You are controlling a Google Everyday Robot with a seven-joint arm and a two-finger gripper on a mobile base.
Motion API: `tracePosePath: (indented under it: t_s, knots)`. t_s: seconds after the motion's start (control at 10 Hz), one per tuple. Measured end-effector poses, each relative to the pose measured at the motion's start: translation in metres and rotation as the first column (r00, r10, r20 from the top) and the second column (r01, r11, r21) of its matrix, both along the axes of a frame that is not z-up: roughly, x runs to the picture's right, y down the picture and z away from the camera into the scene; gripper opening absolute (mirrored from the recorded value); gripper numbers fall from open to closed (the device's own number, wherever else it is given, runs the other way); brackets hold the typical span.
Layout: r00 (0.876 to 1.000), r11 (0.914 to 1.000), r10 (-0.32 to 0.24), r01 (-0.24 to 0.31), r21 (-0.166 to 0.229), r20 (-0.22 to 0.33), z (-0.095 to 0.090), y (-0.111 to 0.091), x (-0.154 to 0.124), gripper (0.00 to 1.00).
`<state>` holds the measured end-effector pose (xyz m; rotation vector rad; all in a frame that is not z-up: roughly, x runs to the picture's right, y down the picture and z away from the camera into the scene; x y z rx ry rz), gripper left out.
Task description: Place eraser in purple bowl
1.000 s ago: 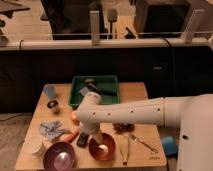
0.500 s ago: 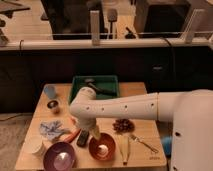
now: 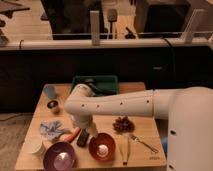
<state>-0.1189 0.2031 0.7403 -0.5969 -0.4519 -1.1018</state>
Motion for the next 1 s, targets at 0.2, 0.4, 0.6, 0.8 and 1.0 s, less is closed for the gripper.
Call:
tracePosePath:
  t_s: [0.2,0.4,0.6,0.8,1.0]
  knots:
    - [1.000,0.9998,-0.021,0.021,0.006,0.018,0.003,-0.004,-0.007,0.80]
    - [0.999,0.9992,-0.039,0.039,0.014,0.031,0.009,-0.006,-0.012,0.80]
    - [0.998,0.9988,-0.045,0.044,0.022,0.043,0.016,-0.007,-0.013,0.80]
    - [0.997,0.9982,-0.056,0.054,0.027,0.047,0.022,-0.006,-0.015,0.80]
    - [0.996,0.9973,-0.070,0.068,0.025,0.048,0.030,-0.002,-0.016,0.80]
